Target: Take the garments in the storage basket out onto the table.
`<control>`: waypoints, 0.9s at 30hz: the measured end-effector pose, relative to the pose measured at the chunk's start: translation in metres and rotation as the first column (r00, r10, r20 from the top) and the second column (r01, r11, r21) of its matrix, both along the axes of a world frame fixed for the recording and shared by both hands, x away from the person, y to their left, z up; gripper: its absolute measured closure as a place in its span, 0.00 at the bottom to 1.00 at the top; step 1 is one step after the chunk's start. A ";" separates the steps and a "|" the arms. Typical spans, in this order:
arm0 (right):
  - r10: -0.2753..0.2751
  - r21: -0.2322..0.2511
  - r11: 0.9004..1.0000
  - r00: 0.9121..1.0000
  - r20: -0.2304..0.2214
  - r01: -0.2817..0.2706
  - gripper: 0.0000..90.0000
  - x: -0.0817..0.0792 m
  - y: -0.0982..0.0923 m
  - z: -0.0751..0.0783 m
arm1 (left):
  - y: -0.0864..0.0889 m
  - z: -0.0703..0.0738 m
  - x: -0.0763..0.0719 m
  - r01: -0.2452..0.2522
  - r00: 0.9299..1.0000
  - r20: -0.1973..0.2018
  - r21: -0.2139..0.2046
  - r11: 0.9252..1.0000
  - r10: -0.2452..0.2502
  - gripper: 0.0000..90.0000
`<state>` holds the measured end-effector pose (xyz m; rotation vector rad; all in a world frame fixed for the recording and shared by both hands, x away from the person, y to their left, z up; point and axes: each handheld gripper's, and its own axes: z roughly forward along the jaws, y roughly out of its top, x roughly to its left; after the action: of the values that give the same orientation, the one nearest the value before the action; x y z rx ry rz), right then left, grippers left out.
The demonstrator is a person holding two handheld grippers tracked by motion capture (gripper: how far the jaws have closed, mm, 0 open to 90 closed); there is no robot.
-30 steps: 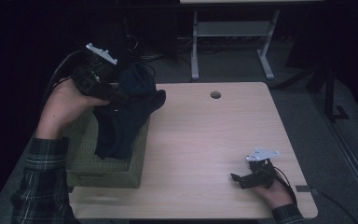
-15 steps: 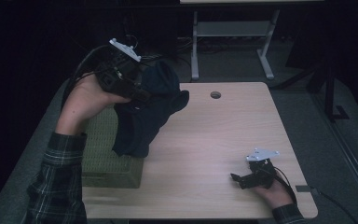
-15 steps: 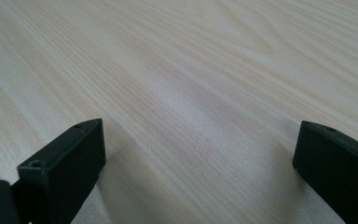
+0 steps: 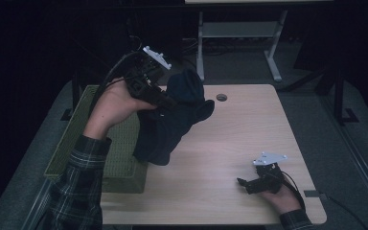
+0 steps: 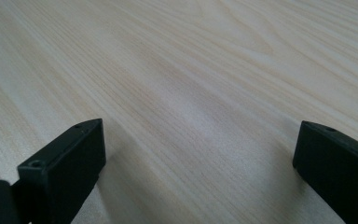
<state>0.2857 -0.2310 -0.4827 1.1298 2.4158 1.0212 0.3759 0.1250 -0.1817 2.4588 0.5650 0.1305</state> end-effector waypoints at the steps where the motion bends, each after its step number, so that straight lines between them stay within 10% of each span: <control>1: -0.001 -0.001 1.000 1.000 0.000 0.001 0.02 0.000 0.000 0.000 | -0.003 -0.001 0.000 0.002 1.000 0.000 -0.001 1.000 -0.002 0.80; 27: -0.022 0.001 1.000 1.000 -0.004 0.022 0.02 -0.009 -0.016 0.000 | -0.077 -0.039 0.007 0.070 0.997 -0.015 0.006 0.998 -0.070 0.80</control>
<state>0.2766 -0.2472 -0.4826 1.1573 2.4006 1.0140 0.3828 0.0478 -0.2206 2.4847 0.4843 0.0863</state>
